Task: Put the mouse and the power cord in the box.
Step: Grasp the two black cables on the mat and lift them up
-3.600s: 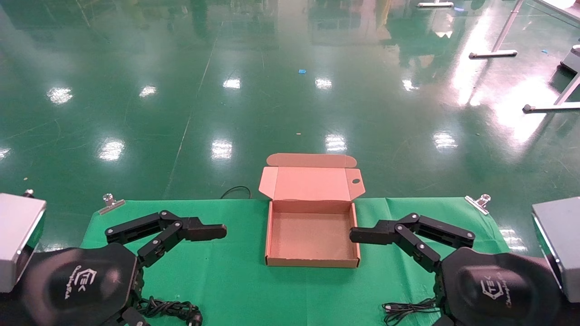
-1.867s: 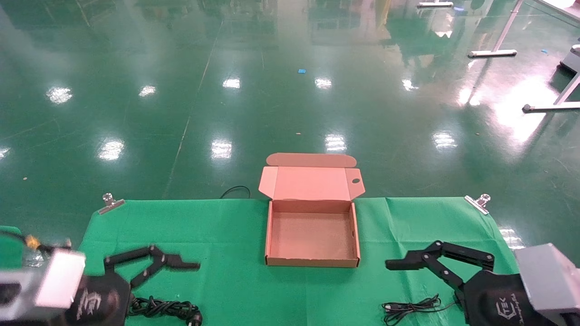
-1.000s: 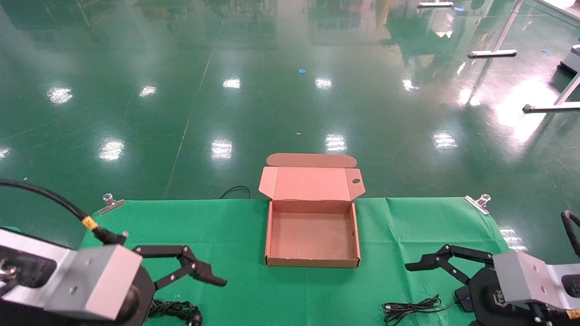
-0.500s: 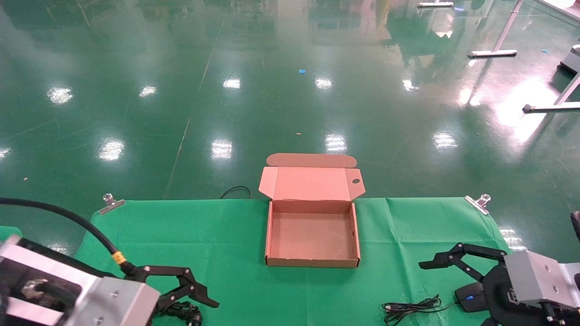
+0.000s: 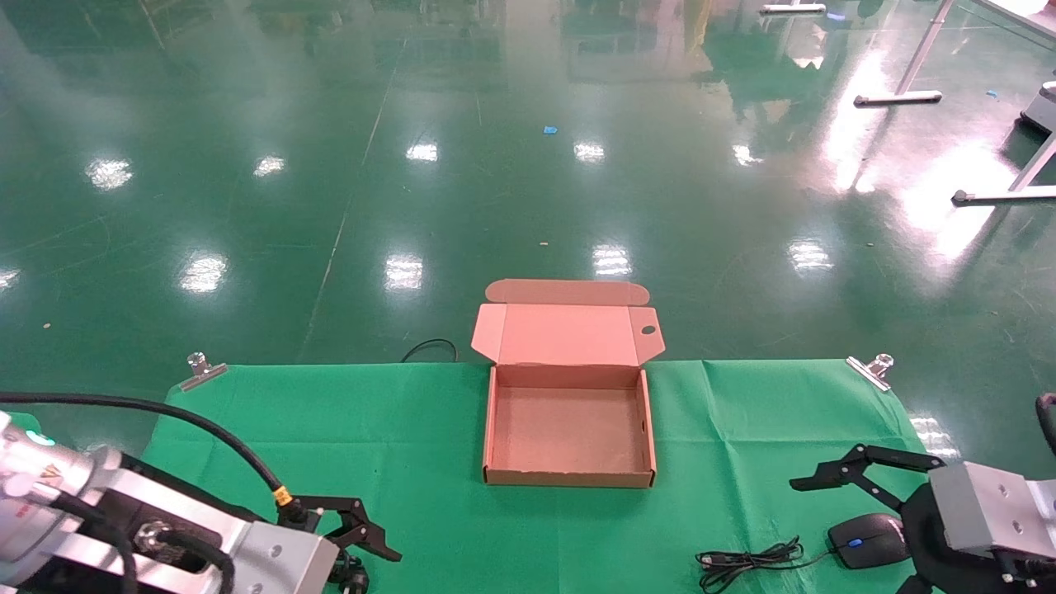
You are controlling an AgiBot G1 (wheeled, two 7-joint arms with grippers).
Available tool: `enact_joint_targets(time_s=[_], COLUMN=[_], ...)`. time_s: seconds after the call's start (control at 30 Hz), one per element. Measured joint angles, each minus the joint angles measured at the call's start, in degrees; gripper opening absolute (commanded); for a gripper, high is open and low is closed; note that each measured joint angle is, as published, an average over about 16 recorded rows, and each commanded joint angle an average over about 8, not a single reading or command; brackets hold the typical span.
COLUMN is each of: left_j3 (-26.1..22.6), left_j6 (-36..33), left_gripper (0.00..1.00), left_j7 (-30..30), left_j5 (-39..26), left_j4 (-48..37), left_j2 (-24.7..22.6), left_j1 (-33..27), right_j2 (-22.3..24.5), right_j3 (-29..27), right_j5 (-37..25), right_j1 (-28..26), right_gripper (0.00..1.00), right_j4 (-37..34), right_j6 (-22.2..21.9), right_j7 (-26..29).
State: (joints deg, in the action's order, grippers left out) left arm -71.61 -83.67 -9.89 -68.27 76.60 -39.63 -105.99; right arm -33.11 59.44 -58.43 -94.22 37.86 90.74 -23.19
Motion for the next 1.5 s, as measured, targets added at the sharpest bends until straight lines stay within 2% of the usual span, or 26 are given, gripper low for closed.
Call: enact_joint_targets(time_s=[0.43,0.83,1.5], left_j3=[-2.3,-3.8,-5.3], left_j6=[1.5,0.8,0.8], left_gripper=[1.0,1.0,1.0], left_j7=[2.9,9.7,20.6], left_j5=[-5.4,-7.7,-9.3], left_j4=[-4.8,-15.9,-34.4], left_j2=[-4.1,-8.9,-16.5], left_j1=[1.5,2.7,5.6], right_j2=[-6.6,-14.2,-23.4], right_j3=[5.8,8.0,8.6], right_j5=[-6.3,-10.3,-11.9], right_j1=[-5.1,-7.0,-4.3], right_gripper=[1.0,1.0,1.0], right_j4=[-13.4,-25.6,-34.1], right_j6=[-1.1,-7.1,-17.2], right_j7=[-9.9,-18.3,-25.4])
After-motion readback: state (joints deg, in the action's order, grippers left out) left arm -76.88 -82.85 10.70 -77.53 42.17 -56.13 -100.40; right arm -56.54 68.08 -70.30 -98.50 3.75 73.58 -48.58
